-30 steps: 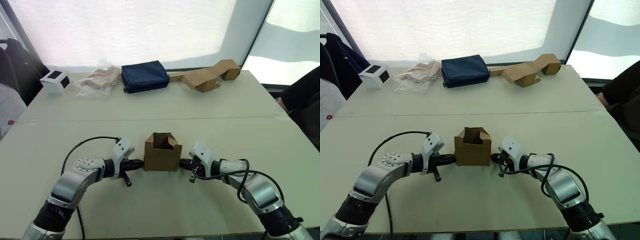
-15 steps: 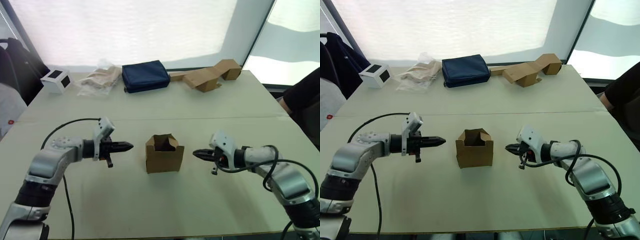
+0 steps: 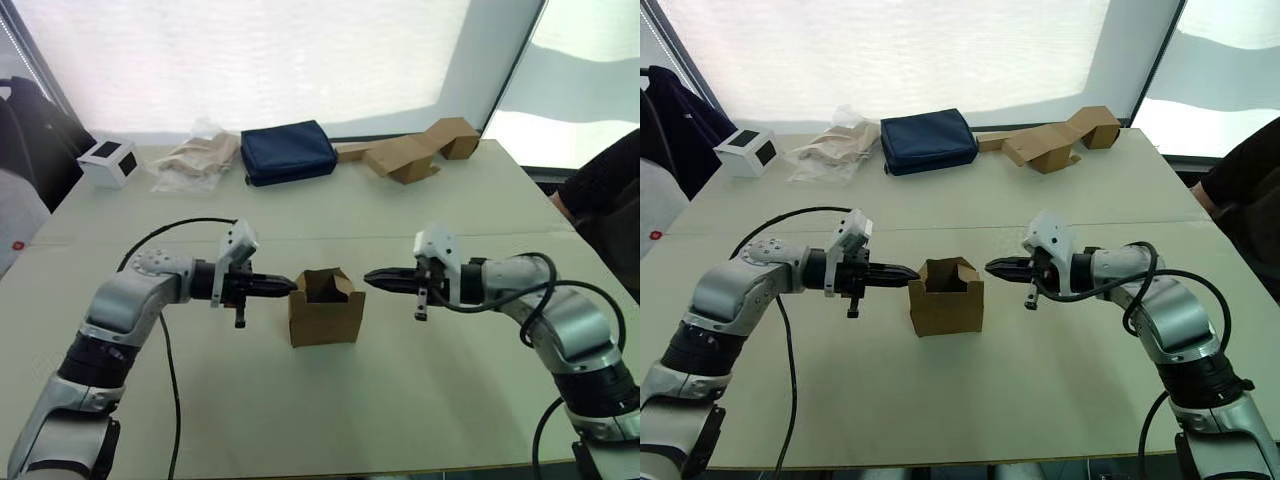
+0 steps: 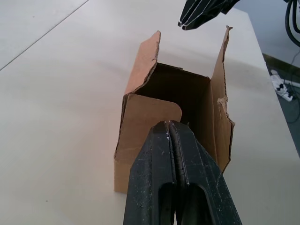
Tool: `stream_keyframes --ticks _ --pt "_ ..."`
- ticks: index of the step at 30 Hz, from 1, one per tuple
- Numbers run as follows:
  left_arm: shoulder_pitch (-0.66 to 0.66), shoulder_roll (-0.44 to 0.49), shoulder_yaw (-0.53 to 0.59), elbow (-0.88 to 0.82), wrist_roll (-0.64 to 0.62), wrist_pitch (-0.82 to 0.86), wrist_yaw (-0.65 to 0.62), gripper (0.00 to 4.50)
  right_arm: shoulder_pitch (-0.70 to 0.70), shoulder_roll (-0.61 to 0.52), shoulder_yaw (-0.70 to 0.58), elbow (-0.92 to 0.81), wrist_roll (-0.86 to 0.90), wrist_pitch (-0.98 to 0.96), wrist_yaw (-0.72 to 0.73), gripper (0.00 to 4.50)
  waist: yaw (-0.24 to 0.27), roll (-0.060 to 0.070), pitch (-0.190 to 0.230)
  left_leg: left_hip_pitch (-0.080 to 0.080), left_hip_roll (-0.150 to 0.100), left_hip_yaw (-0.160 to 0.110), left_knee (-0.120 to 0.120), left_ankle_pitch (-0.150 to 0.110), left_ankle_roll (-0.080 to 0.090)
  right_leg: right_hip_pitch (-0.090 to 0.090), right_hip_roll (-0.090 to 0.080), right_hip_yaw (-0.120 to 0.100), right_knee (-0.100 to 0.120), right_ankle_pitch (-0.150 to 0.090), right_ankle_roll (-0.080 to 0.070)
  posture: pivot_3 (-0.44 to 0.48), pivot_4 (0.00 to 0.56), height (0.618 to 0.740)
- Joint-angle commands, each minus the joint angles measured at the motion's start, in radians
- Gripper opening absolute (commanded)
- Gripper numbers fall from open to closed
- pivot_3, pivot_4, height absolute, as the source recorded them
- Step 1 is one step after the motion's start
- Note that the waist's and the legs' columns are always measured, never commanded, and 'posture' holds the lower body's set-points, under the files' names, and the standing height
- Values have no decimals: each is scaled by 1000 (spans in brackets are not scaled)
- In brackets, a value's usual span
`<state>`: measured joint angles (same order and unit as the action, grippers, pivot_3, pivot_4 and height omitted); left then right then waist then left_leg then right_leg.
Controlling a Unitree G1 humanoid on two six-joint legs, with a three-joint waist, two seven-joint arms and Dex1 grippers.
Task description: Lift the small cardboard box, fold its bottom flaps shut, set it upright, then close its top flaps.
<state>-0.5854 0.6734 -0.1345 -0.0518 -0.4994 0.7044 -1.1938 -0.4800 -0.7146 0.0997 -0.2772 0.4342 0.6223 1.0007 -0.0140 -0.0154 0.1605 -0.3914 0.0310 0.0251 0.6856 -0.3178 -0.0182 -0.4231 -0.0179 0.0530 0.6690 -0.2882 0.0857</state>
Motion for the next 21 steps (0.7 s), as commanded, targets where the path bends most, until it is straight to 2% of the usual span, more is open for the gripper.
stream_keyframes --ticks 1,21 --pt "-20 -19 -23 7 41 -58 11 36 -39 35 44 43 -39 -53 4 0 0 0 0 0 0 0 0 0 0 0 0 0 0 0 0 0 150 740" --pt "3 -42 -47 53 109 -128 4 36 -58 93 108 153 -116 -114 18 0 0 0 0 0 0 0 0 0 0 -1 0 0 0 0 0 0 150 740"
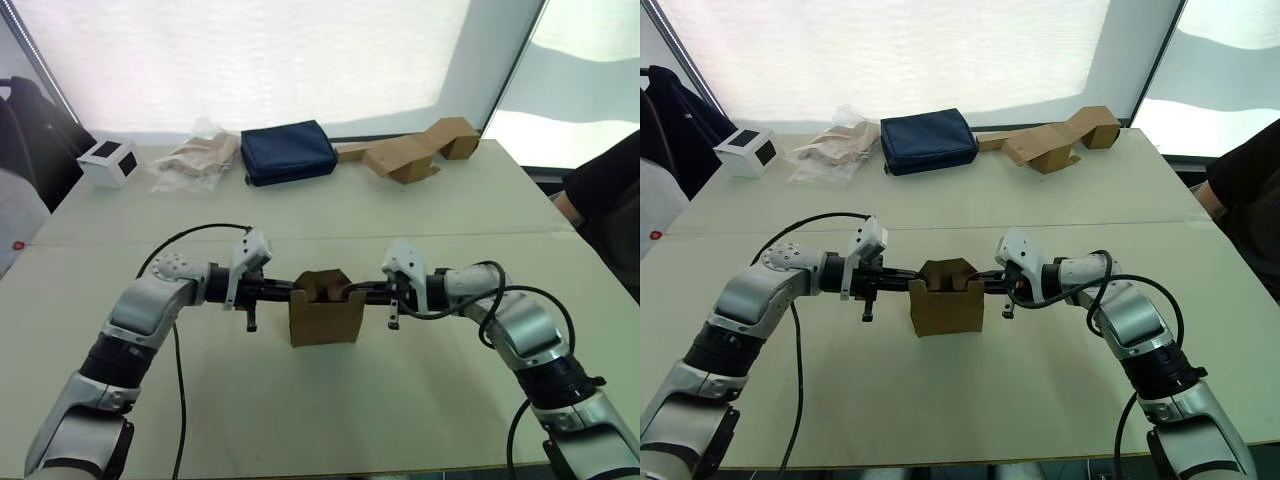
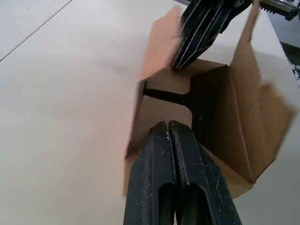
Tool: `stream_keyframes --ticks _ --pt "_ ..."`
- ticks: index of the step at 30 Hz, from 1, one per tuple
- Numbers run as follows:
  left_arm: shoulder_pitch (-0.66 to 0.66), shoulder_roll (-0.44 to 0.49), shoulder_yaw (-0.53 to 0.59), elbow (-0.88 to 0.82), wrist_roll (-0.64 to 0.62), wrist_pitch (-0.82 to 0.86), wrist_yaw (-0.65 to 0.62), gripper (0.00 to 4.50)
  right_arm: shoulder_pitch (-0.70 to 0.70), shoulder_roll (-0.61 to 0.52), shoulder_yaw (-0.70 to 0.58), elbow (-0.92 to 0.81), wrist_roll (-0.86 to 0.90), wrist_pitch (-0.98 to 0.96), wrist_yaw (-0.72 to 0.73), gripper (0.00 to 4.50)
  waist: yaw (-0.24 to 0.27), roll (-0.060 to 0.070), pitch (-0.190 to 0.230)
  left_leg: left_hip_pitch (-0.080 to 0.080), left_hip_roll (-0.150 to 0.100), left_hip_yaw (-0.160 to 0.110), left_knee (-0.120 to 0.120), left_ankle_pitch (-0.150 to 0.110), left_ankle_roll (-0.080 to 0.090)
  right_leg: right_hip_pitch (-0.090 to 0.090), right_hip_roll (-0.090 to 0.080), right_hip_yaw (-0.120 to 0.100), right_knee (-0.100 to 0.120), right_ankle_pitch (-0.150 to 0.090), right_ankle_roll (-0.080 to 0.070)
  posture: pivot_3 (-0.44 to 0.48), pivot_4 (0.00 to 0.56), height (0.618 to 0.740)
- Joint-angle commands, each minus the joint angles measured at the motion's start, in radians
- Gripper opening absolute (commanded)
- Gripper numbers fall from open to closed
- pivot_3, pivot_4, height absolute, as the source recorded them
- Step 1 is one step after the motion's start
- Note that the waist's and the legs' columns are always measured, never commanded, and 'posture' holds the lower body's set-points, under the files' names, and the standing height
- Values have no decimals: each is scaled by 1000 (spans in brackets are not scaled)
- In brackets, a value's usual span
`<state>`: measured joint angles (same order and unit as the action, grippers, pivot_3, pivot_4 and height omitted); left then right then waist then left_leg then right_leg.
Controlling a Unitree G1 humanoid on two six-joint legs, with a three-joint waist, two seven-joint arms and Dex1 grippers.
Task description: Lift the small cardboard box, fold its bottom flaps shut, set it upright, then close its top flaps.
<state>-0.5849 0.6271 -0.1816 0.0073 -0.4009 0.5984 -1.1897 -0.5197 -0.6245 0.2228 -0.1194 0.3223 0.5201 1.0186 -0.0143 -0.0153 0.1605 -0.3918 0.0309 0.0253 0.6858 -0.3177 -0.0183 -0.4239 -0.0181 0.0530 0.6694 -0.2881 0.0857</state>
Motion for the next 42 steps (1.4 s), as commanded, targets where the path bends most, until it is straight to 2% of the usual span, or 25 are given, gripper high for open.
stream_keyframes --ticks 1,7,15,17,19,23,27,30,37,42 --pt "7 6 -2 -6 16 -28 -1 36 -19 4 -15 -7 -4 -11 1 0 0 0 0 0 0 0 0 0 0 0 0 0 0 0 0 0 150 740" --pt "-16 0 26 22 7 -31 -7 36 -18 3 -26 -39 15 13 0 0 0 0 0 0 0 0 0 0 0 0 0 0 0 0 0 0 150 740" --pt "-115 31 188 66 -142 96 -15 36 -44 -41 -208 -154 159 173 -51 0 0 0 0 -1 0 0 0 0 0 -1 0 0 0 0 0 0 150 740" --pt "-120 33 199 78 -127 73 4 36 -51 -42 -257 -187 202 222 -80 0 0 0 0 -1 0 0 0 0 0 -1 0 0 0 0 0 0 150 740" --pt "-99 20 204 103 -65 -47 41 36 -55 -45 -305 -239 258 281 -108 0 0 0 0 0 0 0 0 0 0 -1 0 0 0 0 0 0 150 740" --pt "-93 20 131 244 22 -130 16 36 -29 -56 -358 -397 411 419 -148 0 1 0 0 0 0 0 0 0 0 -1 -1 0 0 0 0 0 150 740" --pt "-123 -14 86 378 64 -182 -28 36 34 -78 -349 -560 579 537 -178 0 4 0 0 -1 0 0 0 0 0 -1 -1 -1 0 0 0 0 150 740" --pt "-143 -49 60 459 93 -217 -50 36 94 -80 -320 -640 624 562 -222 0 4 0 0 -1 -1 0 0 0 0 -1 -1 -1 0 0 0 0 150 740" --pt "-190 -119 50 627 143 -300 -67 36 183 -110 -219 -663 545 499 -260 0 -1 0 0 -1 -1 0 0 0 0 -1 0 -1 -1 0 0 0 150 740" --pt "-211 -148 64 693 153 -326 -72 36 195 -115 -172 -649 502 458 -265 0 0 0 0 -1 -1 -1 0 0 0 -1 0 -1 -1 0 0 0 150 740"
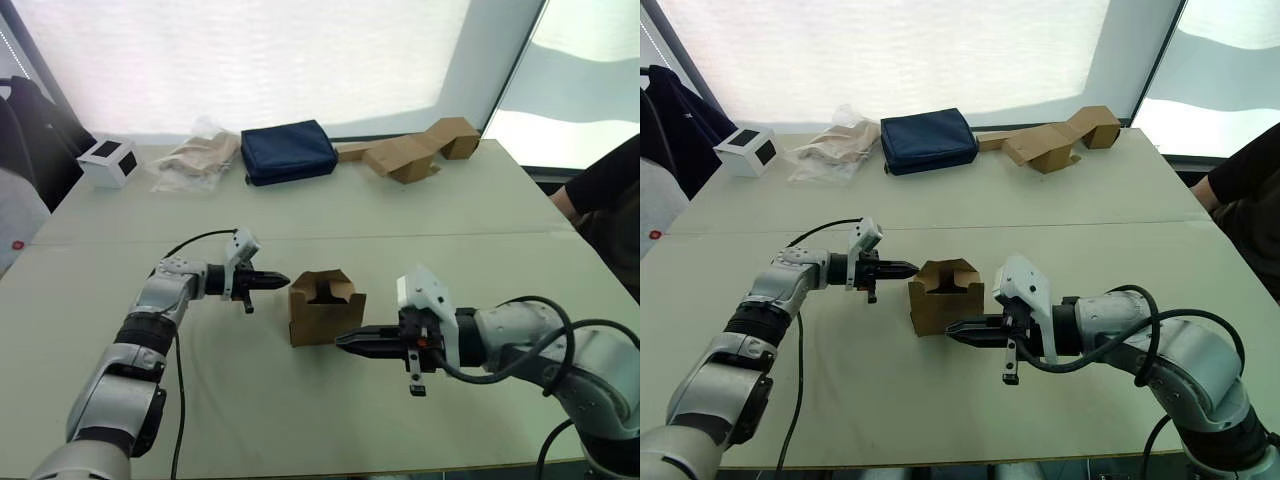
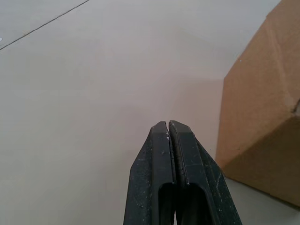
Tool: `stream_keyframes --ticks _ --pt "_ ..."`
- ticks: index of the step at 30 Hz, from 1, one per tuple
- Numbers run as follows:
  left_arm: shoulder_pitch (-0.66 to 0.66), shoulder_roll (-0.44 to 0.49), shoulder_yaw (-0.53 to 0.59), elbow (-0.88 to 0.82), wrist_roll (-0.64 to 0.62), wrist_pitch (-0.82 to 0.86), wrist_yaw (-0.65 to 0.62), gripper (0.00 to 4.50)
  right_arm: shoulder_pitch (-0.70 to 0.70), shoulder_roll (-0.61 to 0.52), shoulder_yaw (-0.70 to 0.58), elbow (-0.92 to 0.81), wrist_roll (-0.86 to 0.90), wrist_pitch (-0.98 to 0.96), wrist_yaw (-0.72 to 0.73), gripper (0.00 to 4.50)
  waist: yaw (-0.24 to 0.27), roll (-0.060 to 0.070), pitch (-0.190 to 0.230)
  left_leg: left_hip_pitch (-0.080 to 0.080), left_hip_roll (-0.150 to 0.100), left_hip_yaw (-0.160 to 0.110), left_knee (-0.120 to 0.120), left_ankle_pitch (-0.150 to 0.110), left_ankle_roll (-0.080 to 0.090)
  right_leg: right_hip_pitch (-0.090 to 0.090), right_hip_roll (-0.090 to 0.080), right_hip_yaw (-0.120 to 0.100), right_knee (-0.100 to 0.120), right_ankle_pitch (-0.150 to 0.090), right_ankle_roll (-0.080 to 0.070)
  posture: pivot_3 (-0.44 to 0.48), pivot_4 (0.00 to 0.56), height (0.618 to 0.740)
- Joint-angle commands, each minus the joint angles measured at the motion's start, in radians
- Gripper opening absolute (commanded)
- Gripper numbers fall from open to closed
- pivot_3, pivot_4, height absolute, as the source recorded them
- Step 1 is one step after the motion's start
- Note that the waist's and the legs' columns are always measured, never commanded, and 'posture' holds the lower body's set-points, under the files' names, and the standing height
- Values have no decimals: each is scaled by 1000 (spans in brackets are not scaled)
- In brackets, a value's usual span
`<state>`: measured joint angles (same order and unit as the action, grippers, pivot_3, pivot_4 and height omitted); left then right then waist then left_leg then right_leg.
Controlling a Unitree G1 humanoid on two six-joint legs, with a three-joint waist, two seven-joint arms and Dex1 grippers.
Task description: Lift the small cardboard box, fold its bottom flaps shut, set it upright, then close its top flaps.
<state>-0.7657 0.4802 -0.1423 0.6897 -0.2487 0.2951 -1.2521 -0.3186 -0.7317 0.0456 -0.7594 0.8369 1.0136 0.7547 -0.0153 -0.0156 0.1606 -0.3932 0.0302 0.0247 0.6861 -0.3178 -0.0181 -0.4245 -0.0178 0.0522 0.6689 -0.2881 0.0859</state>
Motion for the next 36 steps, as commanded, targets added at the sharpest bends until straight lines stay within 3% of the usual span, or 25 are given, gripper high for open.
stream_keyframes --ticks 1,16,36 --pt "-26 -2 27 8 -1 -19 -16 36 -6 -5 12 -8 -19 -40 -6 0 1 0 0 0 0 0 0 0 0 0 0 0 0 0 0 0 150 740" --pt "36 -29 -14 -72 17 25 -75 36 -102 35 203 120 -271 -182 -42 0 3 0 0 0 0 0 0 0 0 0 0 0 0 0 0 0 150 740" --pt "51 -45 -1 -102 12 45 -79 36 -137 121 266 215 -394 -198 -59 0 2 0 0 0 0 0 0 0 0 0 -1 0 0 0 0 0 150 740"
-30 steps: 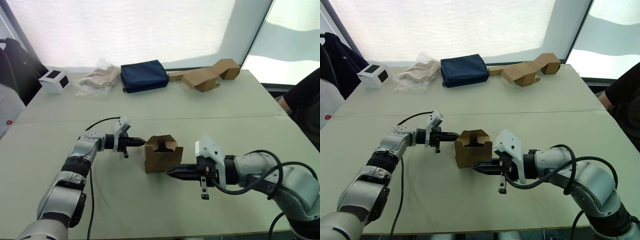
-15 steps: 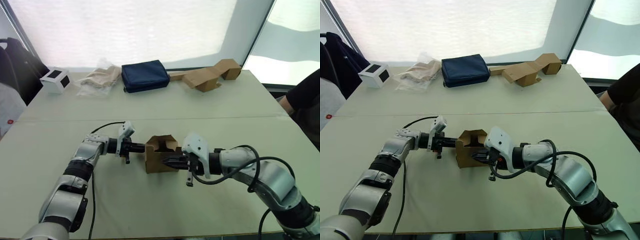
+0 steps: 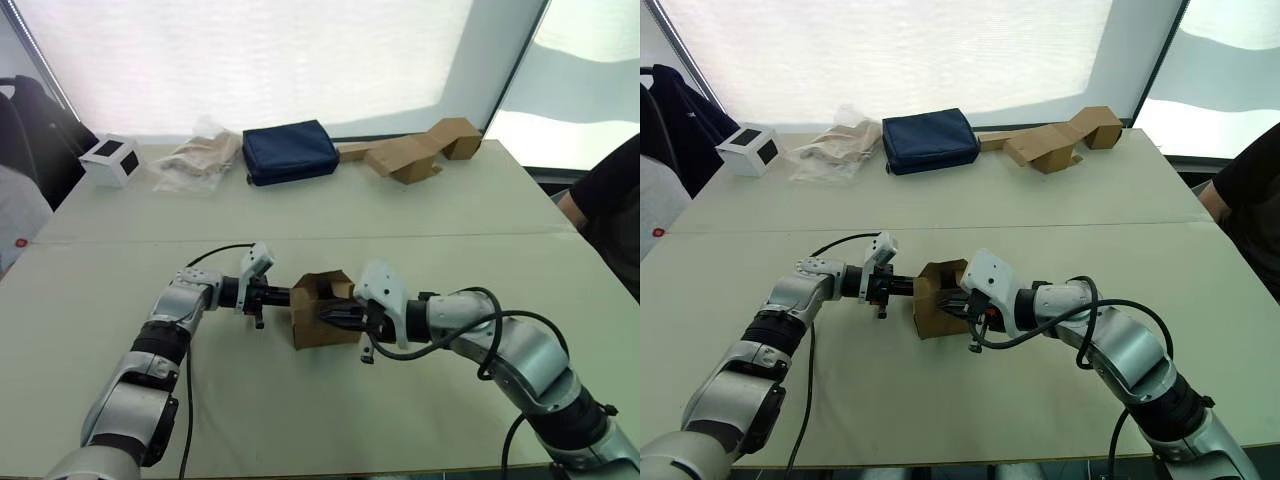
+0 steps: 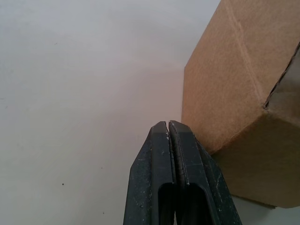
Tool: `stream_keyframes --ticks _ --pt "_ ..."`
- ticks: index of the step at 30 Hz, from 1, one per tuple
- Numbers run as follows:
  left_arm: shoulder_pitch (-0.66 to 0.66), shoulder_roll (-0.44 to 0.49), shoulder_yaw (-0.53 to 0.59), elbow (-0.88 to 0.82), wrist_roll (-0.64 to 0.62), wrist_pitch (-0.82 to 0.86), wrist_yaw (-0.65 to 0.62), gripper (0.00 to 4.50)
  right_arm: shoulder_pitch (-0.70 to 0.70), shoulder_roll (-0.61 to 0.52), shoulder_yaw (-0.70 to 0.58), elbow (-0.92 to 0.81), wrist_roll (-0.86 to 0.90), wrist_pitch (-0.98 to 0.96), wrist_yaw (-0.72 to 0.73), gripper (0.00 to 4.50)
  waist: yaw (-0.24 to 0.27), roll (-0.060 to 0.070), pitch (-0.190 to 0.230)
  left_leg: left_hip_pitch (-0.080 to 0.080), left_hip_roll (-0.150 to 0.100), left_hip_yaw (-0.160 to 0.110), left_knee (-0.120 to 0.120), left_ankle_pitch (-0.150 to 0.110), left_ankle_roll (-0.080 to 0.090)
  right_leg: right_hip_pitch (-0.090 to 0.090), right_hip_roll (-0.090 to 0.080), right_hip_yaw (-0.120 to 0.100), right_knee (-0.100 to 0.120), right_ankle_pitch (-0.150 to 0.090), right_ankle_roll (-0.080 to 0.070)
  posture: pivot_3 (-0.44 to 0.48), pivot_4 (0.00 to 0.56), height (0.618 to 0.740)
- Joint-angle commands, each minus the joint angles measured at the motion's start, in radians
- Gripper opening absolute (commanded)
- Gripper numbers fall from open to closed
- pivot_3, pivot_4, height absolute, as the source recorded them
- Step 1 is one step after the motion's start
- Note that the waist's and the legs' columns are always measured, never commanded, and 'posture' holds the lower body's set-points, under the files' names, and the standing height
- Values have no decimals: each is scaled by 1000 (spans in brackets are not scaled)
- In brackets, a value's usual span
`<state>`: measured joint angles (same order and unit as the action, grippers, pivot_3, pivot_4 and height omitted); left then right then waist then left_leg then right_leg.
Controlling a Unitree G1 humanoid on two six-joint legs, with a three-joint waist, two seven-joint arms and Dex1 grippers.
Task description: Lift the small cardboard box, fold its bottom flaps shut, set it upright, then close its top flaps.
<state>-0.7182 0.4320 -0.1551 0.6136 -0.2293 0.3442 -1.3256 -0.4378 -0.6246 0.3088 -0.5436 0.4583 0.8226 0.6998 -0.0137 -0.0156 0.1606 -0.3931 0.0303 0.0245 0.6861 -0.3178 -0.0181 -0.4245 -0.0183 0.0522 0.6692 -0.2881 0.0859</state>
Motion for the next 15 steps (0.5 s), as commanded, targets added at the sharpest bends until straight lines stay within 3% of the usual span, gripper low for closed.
stream_keyframes --ticks 1,9,12,15 --pt "3 3 12 -25 -7 -6 -4 36 -19 17 5 2 -20 -6 -4 0 -1 0 0 0 0 0 0 0 0 0 0 0 0 0 0 0 150 740" --pt "-2 10 38 -2 -3 -32 35 36 -28 44 14 34 -45 -7 0 0 0 0 0 0 0 0 0 0 0 0 0 0 0 0 0 0 150 740" --pt "-18 41 82 6 -13 -37 69 36 -28 51 10 32 -46 -3 0 0 -3 0 0 0 0 0 0 0 0 0 0 0 0 0 0 0 150 740" --pt "14 118 111 -113 -47 20 31 36 -26 54 5 29 -46 -3 0 0 -5 0 0 0 1 0 0 0 0 0 0 0 0 0 0 0 150 740"
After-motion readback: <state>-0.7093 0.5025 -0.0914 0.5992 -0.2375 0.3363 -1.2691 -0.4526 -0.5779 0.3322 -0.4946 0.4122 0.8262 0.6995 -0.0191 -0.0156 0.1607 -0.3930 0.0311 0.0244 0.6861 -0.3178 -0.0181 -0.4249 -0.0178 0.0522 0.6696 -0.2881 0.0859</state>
